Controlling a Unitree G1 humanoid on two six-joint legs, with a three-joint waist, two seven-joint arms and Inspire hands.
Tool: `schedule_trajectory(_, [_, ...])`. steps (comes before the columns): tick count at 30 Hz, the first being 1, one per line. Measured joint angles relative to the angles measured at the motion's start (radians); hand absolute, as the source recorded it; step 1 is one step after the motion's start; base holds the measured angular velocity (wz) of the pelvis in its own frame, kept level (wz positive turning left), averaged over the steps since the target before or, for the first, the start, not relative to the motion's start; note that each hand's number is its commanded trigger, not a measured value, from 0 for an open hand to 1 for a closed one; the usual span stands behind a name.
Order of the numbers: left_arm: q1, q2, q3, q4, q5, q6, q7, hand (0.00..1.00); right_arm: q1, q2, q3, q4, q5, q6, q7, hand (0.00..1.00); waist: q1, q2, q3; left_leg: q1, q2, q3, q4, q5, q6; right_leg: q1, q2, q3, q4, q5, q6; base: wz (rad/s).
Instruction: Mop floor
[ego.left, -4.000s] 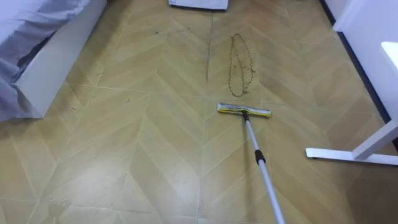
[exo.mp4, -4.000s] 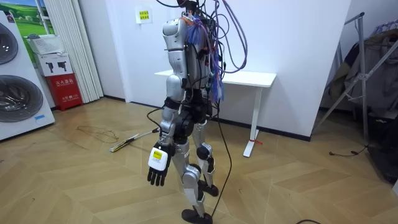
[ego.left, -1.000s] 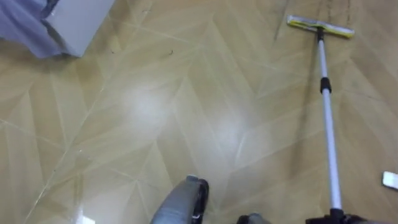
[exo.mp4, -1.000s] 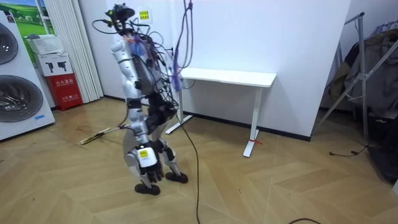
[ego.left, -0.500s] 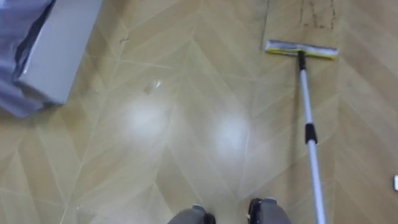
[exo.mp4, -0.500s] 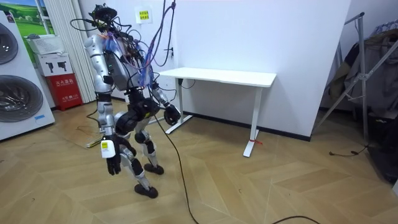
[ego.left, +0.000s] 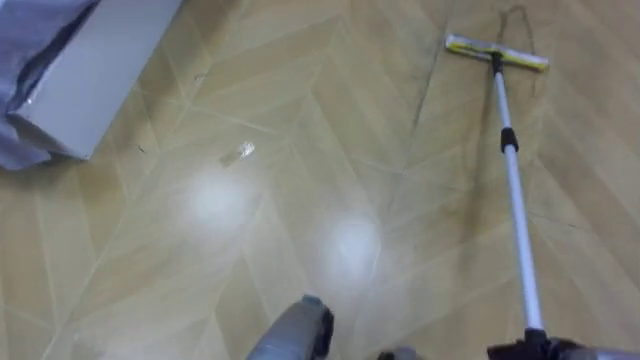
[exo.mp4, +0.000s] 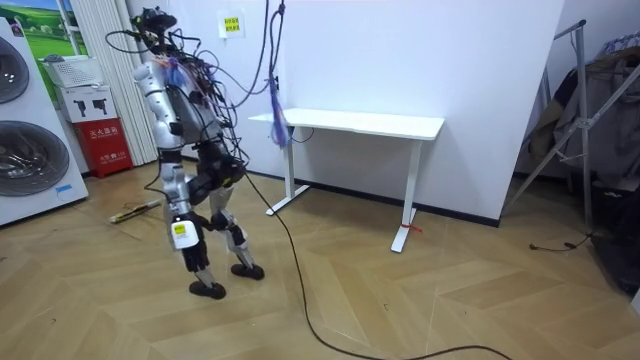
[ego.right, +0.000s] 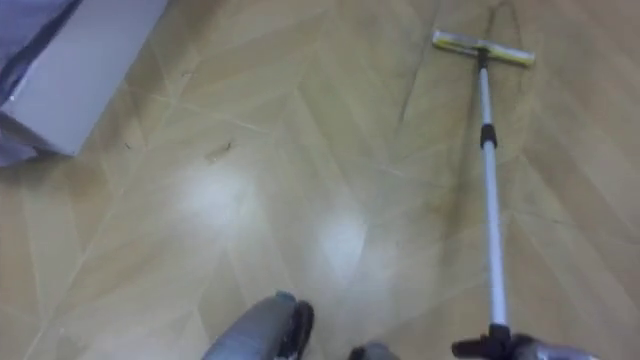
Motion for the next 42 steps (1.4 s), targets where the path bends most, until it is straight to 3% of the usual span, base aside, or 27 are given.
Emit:
schedule_trajectory(2, [-0.014,-0.009,0.0,-0.001,-0.002,-0.001,-0.007,0.0,0.056,-0.006,0.006,0.008,-0.002,-0.008,-0.007,1.0,-0.01,0.017,-0.0024,0.006,-0.024,0.009,0.002,-0.013,0.021,-0.017,-0.021,0.011,0.066,0.014,0.028,0.13])
schedule_trajectory(3, [-0.016,-0.016,-0.004,-0.004,-0.002,-0.01,-0.012,0.0,0.098,-0.006,0.01,0.015,-0.006,-0.007,-0.02,1.0,-0.023,0.032,-0.0054,0.011,-0.036,0.014,0.007,-0.027,0.033,-0.045,-0.033,0.012,0.128,0.044,0.064,0.06])
schedule_trajectory(4, [-0.016,-0.017,-0.006,-0.004,-0.002,-0.011,-0.015,0.0,0.147,0.005,0.01,0.017,-0.013,-0.007,-0.036,1.0,-0.027,0.047,-0.0109,0.02,-0.044,0.016,0.009,-0.043,0.041,-0.076,-0.043,0.016,0.183,0.082,0.076,0.0])
schedule_trajectory(6, [-0.012,-0.021,-0.012,-0.005,-0.001,-0.012,-0.007,0.0,0.206,0.038,0.01,0.018,-0.011,-0.004,-0.063,1.0,-0.037,0.064,-0.0144,0.031,-0.046,0.012,0.005,-0.066,0.046,-0.123,-0.047,0.034,0.22,0.115,0.082,-0.22])
schedule_trajectory(8, [-0.01,-0.034,-0.019,-0.013,-0.002,-0.011,0.009,0.0,0.235,0.077,0.011,0.017,-0.011,-0.003,-0.083,1.0,-0.059,0.08,-0.0056,0.035,-0.045,0.015,-0.005,-0.069,0.049,-0.189,-0.049,0.036,0.161,0.115,0.082,-0.12])
schedule_trajectory(9, [-0.011,-0.04,-0.021,-0.018,-0.002,-0.011,0.013,0.0,0.258,0.105,0.011,0.017,-0.011,-0.003,-0.095,1.0,-0.08,0.082,-0.0072,0.036,-0.046,0.019,-0.01,-0.073,0.052,-0.224,-0.047,0.039,0.072,0.124,0.081,0.05])
schedule_trajectory(10, [-0.01,-0.044,-0.021,-0.023,-0.001,-0.011,0.015,0.0,0.279,0.129,0.008,0.017,-0.012,-0.002,-0.1,1.0,-0.088,0.075,-0.0079,0.04,-0.048,0.028,-0.006,-0.085,0.049,-0.242,-0.041,0.04,-0.022,0.169,0.072,0.0])
schedule_trajectory(11, [-0.01,-0.048,-0.022,-0.022,-0.001,-0.01,0.017,0.0,0.283,0.136,0.006,0.017,-0.013,0.001,-0.102,1.0,-0.092,0.076,-0.006,0.044,-0.047,0.029,0.001,-0.094,0.046,-0.249,-0.037,0.038,-0.035,0.208,0.048,-0.12])
schedule_trajectory(12, [-0.008,-0.061,-0.027,-0.021,-0.002,-0.004,0.02,0.0,0.284,0.139,0.005,0.017,-0.015,0.01,-0.105,1.0,-0.094,0.077,-0.0053,0.052,-0.039,0.025,0.01,-0.111,0.037,-0.242,-0.026,0.033,-0.038,0.208,0.038,-0.21])
schedule_trajectory(13, [-0.008,-0.066,-0.029,-0.021,-0.002,-0.001,0.02,0.0,0.277,0.138,0.003,0.017,-0.024,0.016,-0.104,1.0,-0.092,0.085,-0.0101,0.057,-0.034,0.024,0.011,-0.119,0.032,-0.239,-0.023,0.031,-0.037,0.203,0.03,-0.32])
schedule_trajectory(15, [-0.009,-0.066,-0.029,-0.019,-0.007,0.002,0.021,0.0,0.229,0.136,-0.007,0.018,-0.065,0.037,-0.106,1.0,-0.094,0.077,-0.0052,0.076,-0.024,0.018,0.026,-0.144,0.016,-0.223,-0.014,0.028,-0.027,0.182,0.013,-0.23])
schedule_trajectory(18, [-0.009,-0.065,-0.029,-0.016,-0.007,0.002,0.027,0.0,0.15,0.098,-0.013,0.023,-0.077,0.042,-0.103,1.0,-0.095,0.064,0.0009,0.108,-0.022,0.011,0.044,-0.17,0.004,-0.194,-0.022,0.014,0.009,0.139,-0.002,0.11])
schedule_trajectory(22, [-0.01,-0.039,-0.033,-0.017,-0.02,0.002,0.035,0.0,-0.017,0.009,-0.013,0.009,-0.092,0.04,-0.104,1.0,-0.061,0.041,0.0108,0.089,-0.001,0.023,0.048,-0.17,-0.014,-0.208,-0.01,0.009,0.009,0.138,-0.024,0.03])
schedule_trajectory(25, [-0.003,-0.01,-0.036,-0.013,-0.029,0.003,0.03,0.0,-0.103,-0.022,-0.021,-0.017,-0.106,0.028,-0.099,1.0,-0.038,0.024,0.0054,0.062,0.008,0.022,0.062,-0.148,-0.042,-0.212,0.01,0.009,-0.012,0.147,-0.031,0.13])
schedule_trajectory(27, [0.006,-0.004,-0.039,-0.005,-0.027,0.004,0.017,0.0,-0.136,-0.019,-0.022,-0.03,-0.076,0.013,-0.085,1.0,-0.039,0.021,0.0016,0.047,0.006,0.009,0.042,-0.119,-0.054,-0.192,0.027,0.025,-0.048,0.161,-0.028,0.27])
schedule_trajectory(29, [0.003,-0.002,-0.038,-0.003,-0.026,0.003,-0.019,0.0,-0.129,-0.014,-0.034,-0.029,-0.063,0.008,-0.064,1.0,-0.037,0.022,-0.0009,0.034,-0.01,-0.007,-0.052,-0.051,-0.021,-0.165,0.051,0.052,-0.102,0.181,-0.015,0.41])
schedule_trajectory(30, [0.003,-0.003,-0.038,0.005,-0.026,0.003,-0.04,0.0,-0.113,-0.008,-0.044,-0.028,-0.055,0.007,-0.05,1.0,-0.028,0.021,-0.0029,0.048,0.001,0.003,-0.073,-0.035,-0.001,-0.148,0.062,0.065,-0.126,0.189,-0.006,0.19])
schedule_trajectory(32, [0.002,-0.007,-0.042,0.007,-0.02,0.004,-0.059,0.0,-0.066,-0.012,-0.043,-0.023,-0.027,0.001,-0.03,1.0,-0.014,0.022,-0.0025,0.061,0.013,0.037,-0.076,-0.05,0.017,-0.145,0.055,0.06,-0.101,0.19,-0.001,0.1])
schedule_trajectory(34, [-0.001,-0.015,-0.04,0.011,-0.004,0.004,-0.066,0.0,0.002,-0.019,-0.039,-0.018,-0.032,-0.006,-0.024,1.0,-0.015,0.031,-0.0026,0.074,0.007,0.056,-0.068,-0.067,0.03,-0.17,0.031,0.065,-0.031,0.204,0.023,0.05])
schedule_trajectory(36, [-0.001,-0.018,-0.037,0.011,-0.005,0.002,-0.063,0.0,0.106,-0.007,-0.035,-0.014,-0.068,-0.002,-0.047,1.0,-0.015,0.056,-0.0043,0.094,0.009,0.067,-0.055,-0.093,0.04,-0.203,0.023,0.061,0.047,0.237,0.064,-0.21])
schedule_trajectory(37, [-0.001,-0.021,-0.038,0.011,-0.005,0.002,-0.06,0.0,0.131,0.0,-0.028,-0.019,-0.073,0.003,-0.057,1.0,-0.018,0.062,-0.0082,0.093,0.011,0.067,-0.052,-0.097,0.041,-0.208,0.022,0.058,0.049,0.242,0.068,-0.34])
schedule_trajectory(39, [-0.002,-0.031,-0.038,0.001,-0.007,0.002,-0.05,0.0,0.189,0.045,-0.017,-0.022,-0.089,0.01,-0.094,1.0,-0.046,0.081,-0.0079,0.087,0.008,0.068,-0.061,-0.099,0.045,-0.206,0.023,0.052,0.012,0.231,0.06,-0.45])
schedule_trajectory(41, [-0.002,-0.044,-0.038,0.0,-0.007,0.006,-0.03,0.0,0.223,0.092,-0.005,-0.022,-0.089,0.009,-0.108,1.0,-0.054,0.08,-0.0061,0.088,-0.001,0.058,-0.06,-0.099,0.046,-0.189,0.024,0.046,-0.013,0.209,0.046,-0.56])
schedule_trajectory(42, [-0.002,-0.057,-0.038,0.0,-0.011,0.011,-0.018,0.0,0.239,0.117,-0.002,-0.021,-0.089,0.009,-0.115,1.0,-0.074,0.082,-0.0048,0.089,-0.02,0.028,-0.053,-0.103,0.044,-0.177,0.022,0.043,-0.025,0.189,0.036,-0.34])
